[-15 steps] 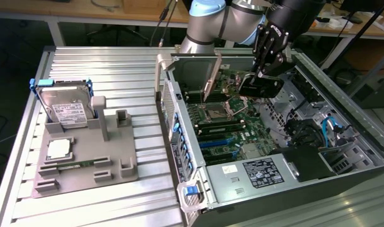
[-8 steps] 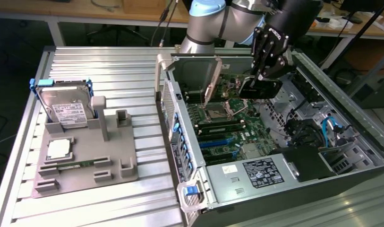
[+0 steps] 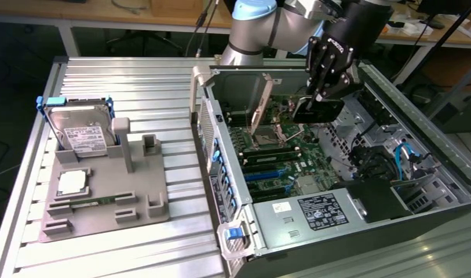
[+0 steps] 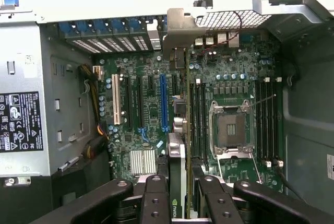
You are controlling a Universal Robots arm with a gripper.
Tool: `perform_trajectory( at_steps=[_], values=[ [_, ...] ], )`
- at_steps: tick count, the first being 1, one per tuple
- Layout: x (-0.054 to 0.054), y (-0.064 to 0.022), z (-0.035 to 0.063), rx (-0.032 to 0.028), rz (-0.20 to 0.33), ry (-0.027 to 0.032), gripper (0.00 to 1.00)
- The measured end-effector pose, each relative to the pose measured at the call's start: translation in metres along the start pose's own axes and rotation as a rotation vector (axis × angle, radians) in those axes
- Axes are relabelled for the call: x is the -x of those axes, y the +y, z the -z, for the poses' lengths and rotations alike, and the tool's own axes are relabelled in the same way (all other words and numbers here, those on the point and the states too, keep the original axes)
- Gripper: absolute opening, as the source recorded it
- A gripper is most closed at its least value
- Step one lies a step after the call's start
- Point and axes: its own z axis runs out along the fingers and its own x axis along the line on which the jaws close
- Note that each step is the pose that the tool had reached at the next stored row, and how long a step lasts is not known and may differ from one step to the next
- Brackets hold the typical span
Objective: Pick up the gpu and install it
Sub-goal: 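Insert the gpu into the slot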
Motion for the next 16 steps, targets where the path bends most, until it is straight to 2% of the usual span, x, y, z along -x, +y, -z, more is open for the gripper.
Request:
perform_trajectory(
  at_steps=[11, 16],
  values=[
    [0.001, -0.0008, -0.0204, 0.0, -0.001, 0.0, 0.27],
    [0.001, -0.0008, -0.0221, 0.0001, -0.001, 0.0009, 0.27]
  ],
)
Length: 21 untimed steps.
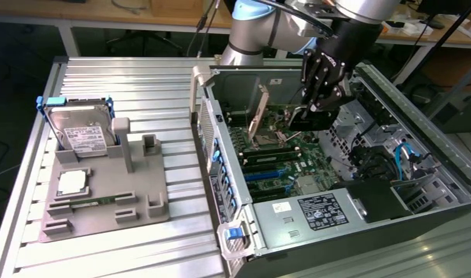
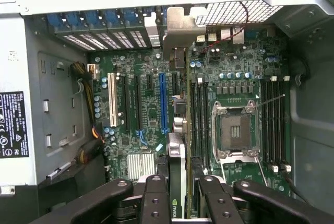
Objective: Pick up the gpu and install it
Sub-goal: 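Insert the gpu into the slot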
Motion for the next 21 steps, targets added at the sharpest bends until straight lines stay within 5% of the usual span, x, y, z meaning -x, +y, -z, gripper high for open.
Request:
perform_trajectory(
  at_steps=[17, 19, 21],
  values=[
    [0.0, 0.0021, -0.0266, -0.0013, 0.007, 0.0007, 0.27],
    [0.0, 0.0038, -0.0296, -0.0096, 0.007, 0.0005, 0.27],
    [0.0, 0.0038, -0.0326, -0.0101, 0.007, 0.0006, 0.27]
  ],
)
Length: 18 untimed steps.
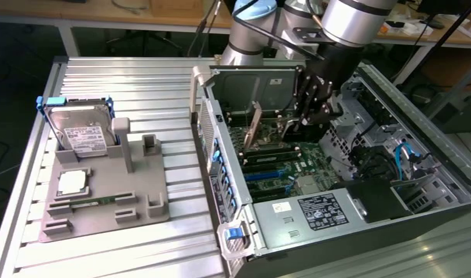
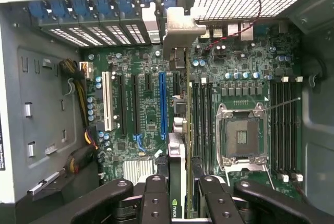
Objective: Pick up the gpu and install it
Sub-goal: 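Insert the gpu into the slot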
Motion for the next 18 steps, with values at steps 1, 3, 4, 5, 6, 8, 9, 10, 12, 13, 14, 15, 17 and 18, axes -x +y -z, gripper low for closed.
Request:
perform_trajectory(
  at_steps=[1, 3, 4, 5, 6, 8, 9, 10, 12, 13, 14, 15, 17, 18],
  values=[
    [0.0, 0.0001, -0.003, -0.0002, 0.0, -0.0001, 0.27],
    [0.0, 0.0005, -0.009, -0.0012, 0.0, -0.0001, 0.27],
    [0.0, 0.0011, -0.0121, -0.0014, 0.0, 0.0004, 0.27],
    [0.0, 0.001, -0.0124, -0.0017, 0.0, 0.0078, 0.27],
    [0.0, 0.0011, -0.0124, -0.0016, 0.0, 0.008, 0.27],
    [0.0, 0.0011, -0.0134, -0.0017, 0.0, 0.0078, 0.27],
    [0.0, 0.0012, -0.0143, -0.0017, 0.0, 0.0081, 0.27],
    [-0.002, 0.0013, -0.0167, -0.0016, 0.0, 0.0082, 0.27],
    [-0.004, 0.0017, -0.0195, -0.0017, 0.0, 0.0079, 0.27],
    [-0.005, 0.0019, -0.0208, -0.0016, 0.0, 0.0067, 0.27],
    [-0.007, 0.0019, -0.0222, -0.0017, 0.0, 0.0052, 0.27],
    [-0.009, 0.0019, -0.0234, -0.0017, 0.0, 0.0041, 0.27],
    [-0.01, 0.0019, -0.0249, -0.0017, 0.0, 0.0038, 0.27],
    [-0.01, 0.0019, -0.0249, -0.0016, 0.0, 0.0039, 0.27]
  ],
)
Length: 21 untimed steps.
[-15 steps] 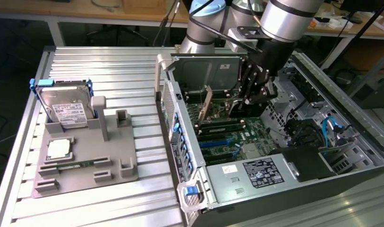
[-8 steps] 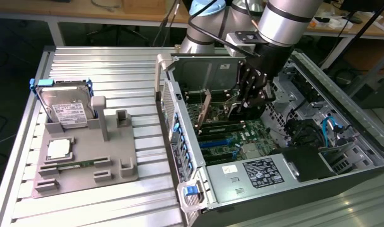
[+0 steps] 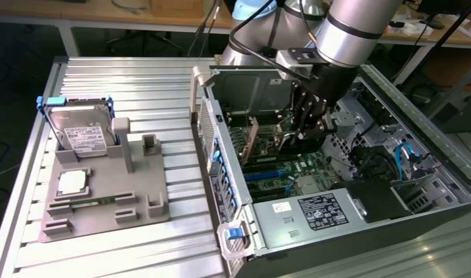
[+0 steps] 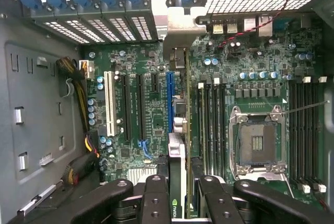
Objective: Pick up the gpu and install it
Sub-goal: 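Insert the gpu into the slot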
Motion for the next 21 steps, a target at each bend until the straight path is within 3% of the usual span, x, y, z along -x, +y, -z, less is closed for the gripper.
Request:
perform_trajectory(
  at_steps=[10, 18, 20, 21],
  values=[
    [-0.002, 0.0003, -0.0052, 0.0, 0.0, 0.0001, 0.27],
    [-0.003, 0.0094, -0.0212, 0.0, 0.0, 0.0001, 0.27],
    [-0.003, 0.0186, -0.0363, -0.0001, 0.0, 0.0001, 0.27],
    [-0.004, 0.0214, -0.0388, -0.0001, 0.0, 0.0001, 0.27]
  ],
)
